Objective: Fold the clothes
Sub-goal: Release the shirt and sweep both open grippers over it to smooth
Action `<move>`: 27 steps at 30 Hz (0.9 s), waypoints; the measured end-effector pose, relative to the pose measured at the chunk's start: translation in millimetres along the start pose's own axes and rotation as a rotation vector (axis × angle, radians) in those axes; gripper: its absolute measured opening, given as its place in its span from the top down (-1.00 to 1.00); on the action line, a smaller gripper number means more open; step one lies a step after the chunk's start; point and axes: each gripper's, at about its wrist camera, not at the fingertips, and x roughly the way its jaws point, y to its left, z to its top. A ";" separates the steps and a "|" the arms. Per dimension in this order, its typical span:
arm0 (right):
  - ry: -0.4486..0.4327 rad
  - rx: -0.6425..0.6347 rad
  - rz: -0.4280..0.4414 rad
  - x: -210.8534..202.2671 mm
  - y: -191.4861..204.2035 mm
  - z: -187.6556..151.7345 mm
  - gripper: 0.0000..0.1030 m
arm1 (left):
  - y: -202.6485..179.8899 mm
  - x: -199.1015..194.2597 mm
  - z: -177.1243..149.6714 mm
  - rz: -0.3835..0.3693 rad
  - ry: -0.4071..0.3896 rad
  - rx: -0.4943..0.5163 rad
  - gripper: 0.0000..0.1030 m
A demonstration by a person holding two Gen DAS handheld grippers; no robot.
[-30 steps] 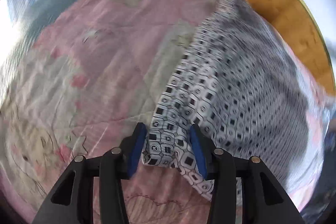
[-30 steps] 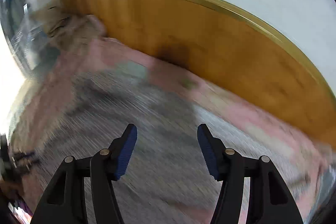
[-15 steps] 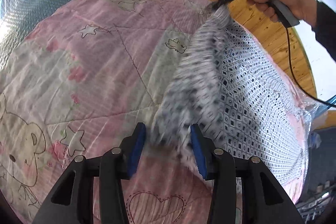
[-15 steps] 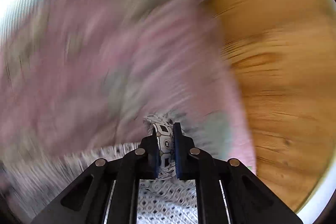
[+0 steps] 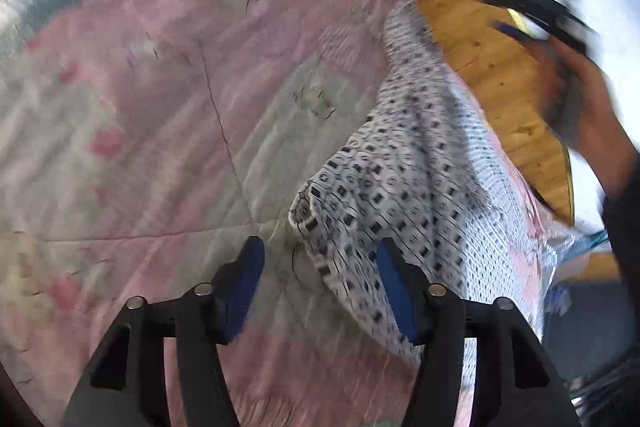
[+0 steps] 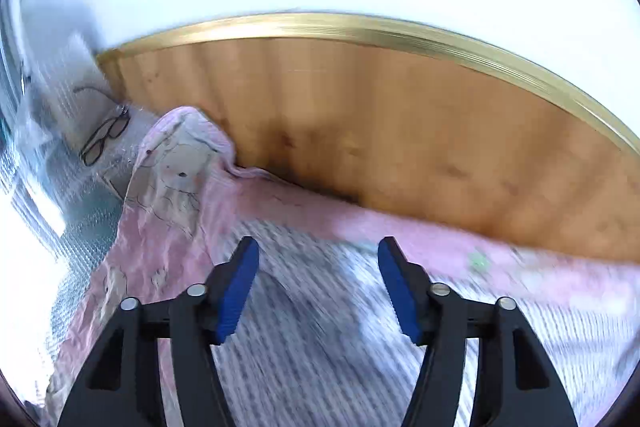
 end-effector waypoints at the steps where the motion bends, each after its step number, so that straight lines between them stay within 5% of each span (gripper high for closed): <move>1: 0.027 -0.001 -0.020 -11.0 -8.7 -14.0 -0.22 | -10.9 4.5 2.7 0.012 -0.028 0.043 -0.20; 2: 0.055 -0.003 -0.047 -23.1 -16.5 -30.2 -0.22 | -22.8 12.5 3.6 0.054 -0.024 0.092 -0.15; 4: 0.145 -0.010 -0.115 -30.6 -40.8 -78.5 -0.22 | -43.3 26.7 3.7 0.137 -0.005 0.174 0.89; 9: 0.311 -0.008 -0.199 -42.7 -74.1 -180.8 -0.22 | -41.4 -5.4 5.6 0.242 -0.036 0.165 0.90; 15: 0.417 -0.055 -0.238 -61.1 -103.8 -265.2 -0.22 | -38.5 -21.4 -14.6 0.340 0.041 0.183 0.88; 19: 0.353 0.098 -0.239 -110.0 -150.4 -277.1 -0.22 | -44.6 -44.1 -11.6 0.343 -0.006 0.192 0.78; 23: 0.357 0.297 -0.346 -152.6 -224.7 -328.0 -0.22 | -61.4 -91.0 -5.4 0.364 -0.169 0.235 0.78; 25: 0.356 0.433 -0.399 -169.0 -264.2 -364.0 -0.22 | -67.8 -107.5 -2.0 0.328 -0.231 0.271 0.74; 27: 0.334 0.572 -0.395 -186.0 -294.8 -399.5 -0.22 | -84.7 -86.1 2.5 0.235 -0.186 0.313 0.54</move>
